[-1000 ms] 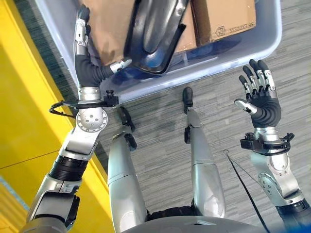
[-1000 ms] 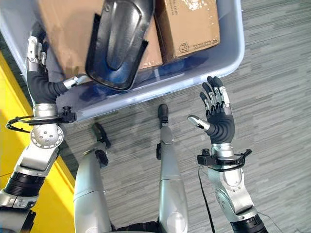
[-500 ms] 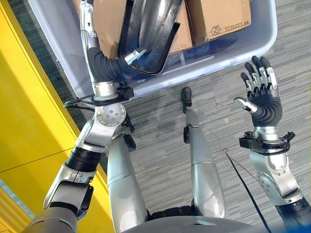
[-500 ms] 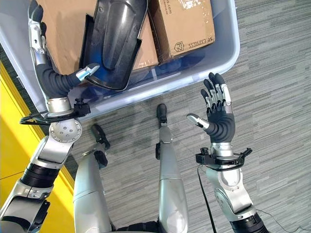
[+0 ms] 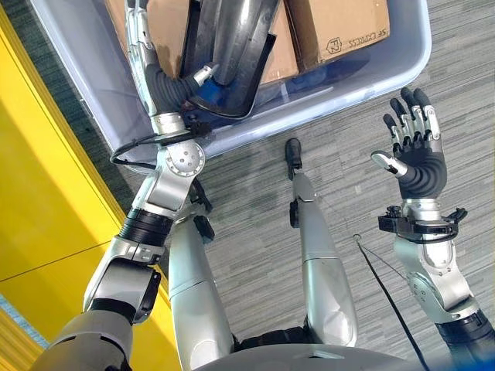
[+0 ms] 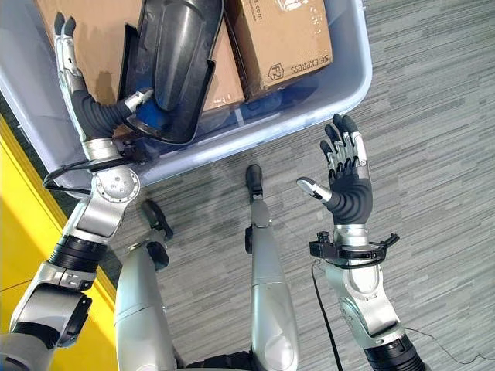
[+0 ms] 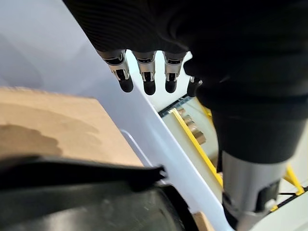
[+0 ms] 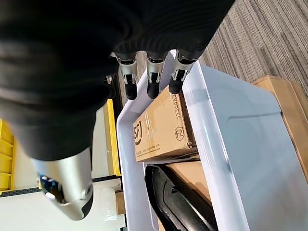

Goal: Move parts from the plastic box to the shelf.

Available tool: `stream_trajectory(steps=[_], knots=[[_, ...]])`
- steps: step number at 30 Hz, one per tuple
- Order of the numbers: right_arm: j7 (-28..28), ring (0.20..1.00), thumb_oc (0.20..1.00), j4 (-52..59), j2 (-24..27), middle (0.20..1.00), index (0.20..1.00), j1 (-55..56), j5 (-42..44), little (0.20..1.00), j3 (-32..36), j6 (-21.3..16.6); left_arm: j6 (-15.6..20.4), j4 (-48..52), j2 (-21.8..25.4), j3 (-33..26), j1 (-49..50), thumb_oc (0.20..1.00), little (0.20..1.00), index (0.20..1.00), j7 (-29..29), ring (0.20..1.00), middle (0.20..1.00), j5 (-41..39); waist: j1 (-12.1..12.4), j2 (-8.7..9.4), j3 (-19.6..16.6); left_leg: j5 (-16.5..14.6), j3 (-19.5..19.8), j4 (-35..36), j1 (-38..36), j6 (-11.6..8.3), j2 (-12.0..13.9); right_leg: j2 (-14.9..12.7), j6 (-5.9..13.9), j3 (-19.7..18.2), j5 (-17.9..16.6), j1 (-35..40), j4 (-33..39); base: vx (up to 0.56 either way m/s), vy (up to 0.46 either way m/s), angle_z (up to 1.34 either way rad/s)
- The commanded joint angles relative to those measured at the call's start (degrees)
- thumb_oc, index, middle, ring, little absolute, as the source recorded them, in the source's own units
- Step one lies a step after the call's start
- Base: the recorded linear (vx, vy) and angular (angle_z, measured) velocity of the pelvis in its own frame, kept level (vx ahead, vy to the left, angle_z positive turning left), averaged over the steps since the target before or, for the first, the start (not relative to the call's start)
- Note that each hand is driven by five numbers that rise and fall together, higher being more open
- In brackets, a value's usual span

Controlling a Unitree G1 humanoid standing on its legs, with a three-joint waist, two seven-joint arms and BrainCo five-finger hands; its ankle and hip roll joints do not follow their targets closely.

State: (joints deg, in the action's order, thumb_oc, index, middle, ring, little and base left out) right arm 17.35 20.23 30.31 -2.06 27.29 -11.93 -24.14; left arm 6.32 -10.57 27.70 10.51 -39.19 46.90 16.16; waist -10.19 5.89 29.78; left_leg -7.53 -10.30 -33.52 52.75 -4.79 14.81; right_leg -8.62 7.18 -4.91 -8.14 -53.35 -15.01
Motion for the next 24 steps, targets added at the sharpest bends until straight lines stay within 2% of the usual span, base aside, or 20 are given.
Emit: stream_trajectory(steps=[1, 9, 17, 19, 21, 24], knots=[[-0.2, 1.0, 1.0, 1.4, 2.1, 1.0, 1.0, -1.6, -0.6, 1.0, 2.7, -1.7, 0.1, -0.9, 2.1, -2.0, -1.4, 1.0, 1.0, 1.0, 2.0, 1.0, 1.0, -2.6, -1.2, -0.46, 0.0, 1.1, 3.8, 6.1, -1.2, 0.52, -0.6, -2.2, -0.02, 2.6, 10.6, 0.1, -10.4, 0.0, 0.0, 0.0], [-1.0, 1.0, 1.0, 0.9, 2.5, 1.0, 1.0, -2.1, 0.4, 1.0, 2.6, -1.4, -2.4, -10.4, 2.0, 0.9, -7.3, 1.0, 1.0, 1.0, 1.4, 1.0, 1.0, -4.0, -1.9, 0.03, 0.0, 1.0, 4.1, 5.2, -0.8, 0.42, -0.5, -1.8, -0.07, 2.4, 10.6, -0.3, -10.9, 0.0, 0.0, 0.0], [-2.2, 1.0, 1.0, 1.0, 3.6, 1.0, 1.0, -2.1, 1.6, 1.0, 1.8, -1.3, -4.0, -22.2, -0.4, 8.1, -16.1, 1.0, 1.0, 1.0, -1.5, 1.0, 1.0, -5.9, -2.9, 0.51, 0.0, 0.8, 4.3, 4.2, -0.3, 0.57, -0.5, -1.5, -0.01, 2.3, 10.8, -0.5, -11.7, 0.0, 0.001, -0.01], [-3.2, 1.0, 1.0, 1.1, 4.8, 1.0, 1.0, -2.4, 2.3, 1.0, 1.2, -1.1, -7.6, -36.3, -2.6, 15.1, -24.1, 1.0, 1.0, 1.0, -4.5, 1.0, 1.0, -3.0, -3.8, 0.95, 0.0, 0.9, 4.3, 3.4, -0.1, 0.57, -0.3, -1.2, 0.13, 1.9, 10.8, -0.8, -12.2, 0.0, 0.0, 0.0], [-3.7, 1.0, 1.0, 1.1, 5.2, 1.0, 1.0, -2.6, 2.7, 1.0, 1.0, -0.8, -9.5, -43.8, -4.9, 17.7, -27.3, 1.0, 1.0, 1.0, -7.1, 1.0, 1.0, -2.7, -4.2, 1.16, 0.0, 0.9, 4.5, 3.1, 0.0, 0.61, -0.3, -1.0, 0.1, 1.8, 10.9, -0.9, -12.5, 0.0, 0.0, 0.0], [-5.0, 1.0, 1.0, 1.3, 5.3, 1.0, 1.0, -2.6, 4.0, 1.0, 0.6, -0.6, -9.8, -52.6, -7.5, 18.9, -31.6, 1.0, 1.0, 1.0, -10.0, 1.0, 1.0, -5.8, -4.8, 1.51, 0.0, 0.8, 4.3, 2.7, 0.0, 0.57, -0.1, -0.8, 0.15, 1.4, 10.7, -1.2, -12.8, 0.0, 0.0, 0.0]])
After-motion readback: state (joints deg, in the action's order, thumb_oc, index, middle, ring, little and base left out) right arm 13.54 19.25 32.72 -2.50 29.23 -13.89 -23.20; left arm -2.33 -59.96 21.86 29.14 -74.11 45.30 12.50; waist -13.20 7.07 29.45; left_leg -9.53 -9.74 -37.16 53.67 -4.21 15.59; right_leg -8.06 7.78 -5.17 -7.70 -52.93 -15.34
